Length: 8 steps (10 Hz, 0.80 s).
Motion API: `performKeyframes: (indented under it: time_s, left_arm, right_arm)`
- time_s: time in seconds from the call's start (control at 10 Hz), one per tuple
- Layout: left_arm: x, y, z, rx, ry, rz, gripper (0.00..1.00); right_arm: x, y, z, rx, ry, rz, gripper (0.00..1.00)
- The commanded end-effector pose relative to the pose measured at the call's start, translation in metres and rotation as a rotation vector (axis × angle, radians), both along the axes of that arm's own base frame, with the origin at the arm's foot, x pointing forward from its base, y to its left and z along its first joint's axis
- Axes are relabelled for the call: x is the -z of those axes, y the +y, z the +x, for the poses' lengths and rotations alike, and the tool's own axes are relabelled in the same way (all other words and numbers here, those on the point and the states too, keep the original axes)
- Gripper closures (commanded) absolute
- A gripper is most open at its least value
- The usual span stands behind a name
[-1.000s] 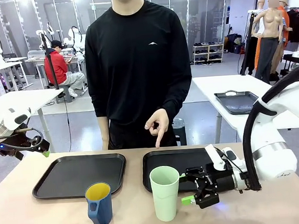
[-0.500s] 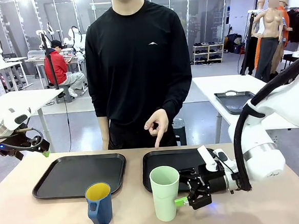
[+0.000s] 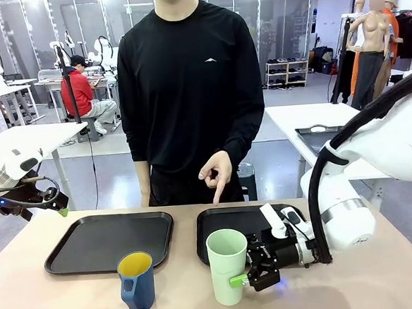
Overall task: Sort and store the cups by type.
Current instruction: Pick up the Reusable plastic cup.
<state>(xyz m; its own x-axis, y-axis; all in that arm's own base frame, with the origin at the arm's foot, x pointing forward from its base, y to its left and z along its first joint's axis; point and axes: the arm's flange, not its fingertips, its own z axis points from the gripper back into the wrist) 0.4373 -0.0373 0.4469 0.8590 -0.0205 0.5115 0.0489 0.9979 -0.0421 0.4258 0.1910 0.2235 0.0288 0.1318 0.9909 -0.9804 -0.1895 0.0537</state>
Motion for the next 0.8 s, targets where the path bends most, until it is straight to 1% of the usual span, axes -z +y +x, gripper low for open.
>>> performKeyframes:
  time_s: [0.0,0.2,0.3,0.4,0.5,0.6,0.7]
  left_arm:
    - [-0.0004,0.0011,0.0,-0.001,-0.001,-0.005,0.0]
    - [-0.0004,0.0011,0.0,-0.001,-0.001,-0.005,0.0]
    - [-0.0004,0.0011,0.0,-0.001,-0.001,-0.005,0.0]
    - [-0.0004,0.0011,0.0,-0.001,-0.001,-0.005,0.0]
    - [-0.0004,0.0011,0.0,-0.001,-0.001,-0.005,0.0]
    - [-0.0004,0.0011,0.0,-0.001,-0.001,-0.005,0.0]
    - [-0.0004,0.0011,0.0,-0.001,-0.001,-0.005,0.0]
  right_arm:
    - [0.0069,0.0119,0.0033,-0.022,-0.007,0.029,0.0]
    - [0.0078,0.0184,0.0033,-0.026,-0.007,0.036,0.0]
    - [0.0088,0.0201,0.0034,-0.043,0.001,0.017,0.0]
    - [0.0094,0.0196,0.0028,-0.039,-0.007,-0.007,0.16]
    - [0.0088,0.019,0.0026,-0.028,-0.013,0.033,0.18]
    - [0.0083,0.0188,0.0016,-0.026,-0.009,0.03,0.35]
    - [0.0043,0.0196,-0.0016,-0.047,-0.003,0.063,0.36]
